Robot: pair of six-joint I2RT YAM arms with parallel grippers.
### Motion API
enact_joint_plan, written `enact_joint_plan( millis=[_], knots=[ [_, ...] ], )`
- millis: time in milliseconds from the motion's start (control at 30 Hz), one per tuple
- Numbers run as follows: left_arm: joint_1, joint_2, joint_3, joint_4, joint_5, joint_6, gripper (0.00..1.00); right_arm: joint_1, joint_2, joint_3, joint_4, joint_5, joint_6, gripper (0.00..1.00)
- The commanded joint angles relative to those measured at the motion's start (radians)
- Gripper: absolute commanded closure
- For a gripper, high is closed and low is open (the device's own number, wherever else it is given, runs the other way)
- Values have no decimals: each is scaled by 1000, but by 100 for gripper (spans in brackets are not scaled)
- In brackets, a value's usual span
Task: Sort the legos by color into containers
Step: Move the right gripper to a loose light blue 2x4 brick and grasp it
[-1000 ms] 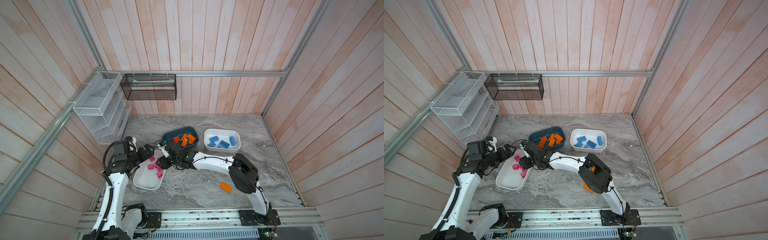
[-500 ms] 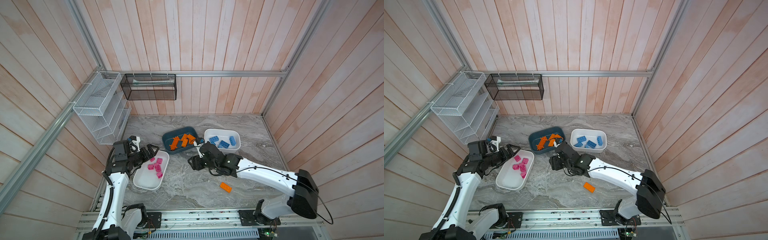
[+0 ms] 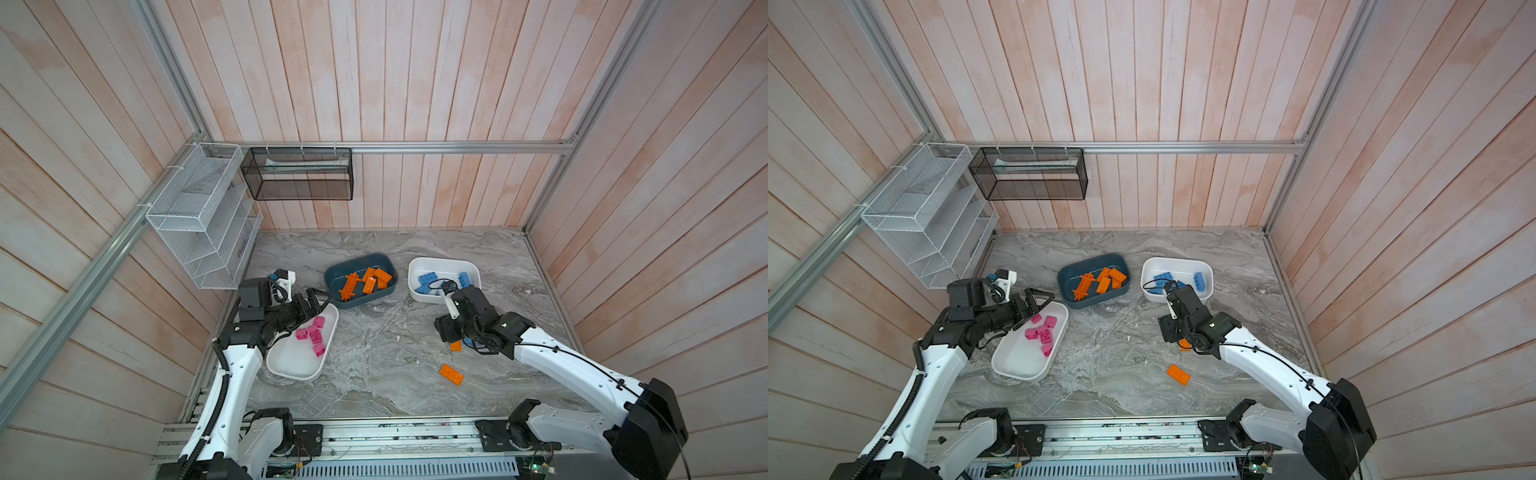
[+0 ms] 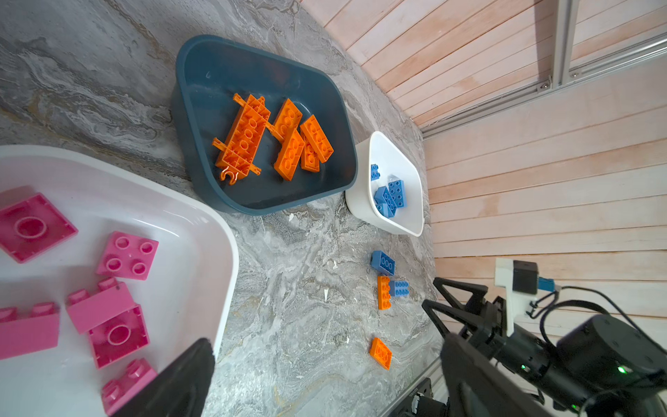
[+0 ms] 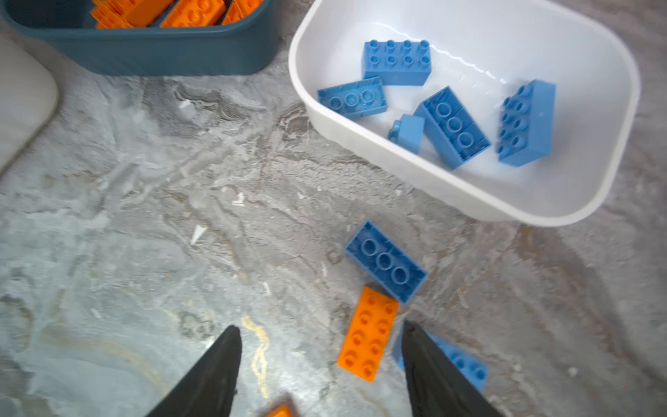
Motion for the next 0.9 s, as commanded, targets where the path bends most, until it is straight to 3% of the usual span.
enact_joint_plan(
  millis=[0,267,433,700,867],
  knots=[
    [-4,-11,-1,10,29,-1,0,-54,60,-3,37,-82,-269,31],
    [-8,-6,-3,18,64,-6,0,-178,236,23,104,-152,-489,33],
    [-8,-9,0,5,62,3,0,-204,329,39,103,-216,-551,34],
    [-8,-7,-9,1,69,10,0,-225,446,88,109,-183,-600,42],
    [-8,-9,-3,-2,71,13,0,-225,484,105,102,-205,-607,56]
  ],
)
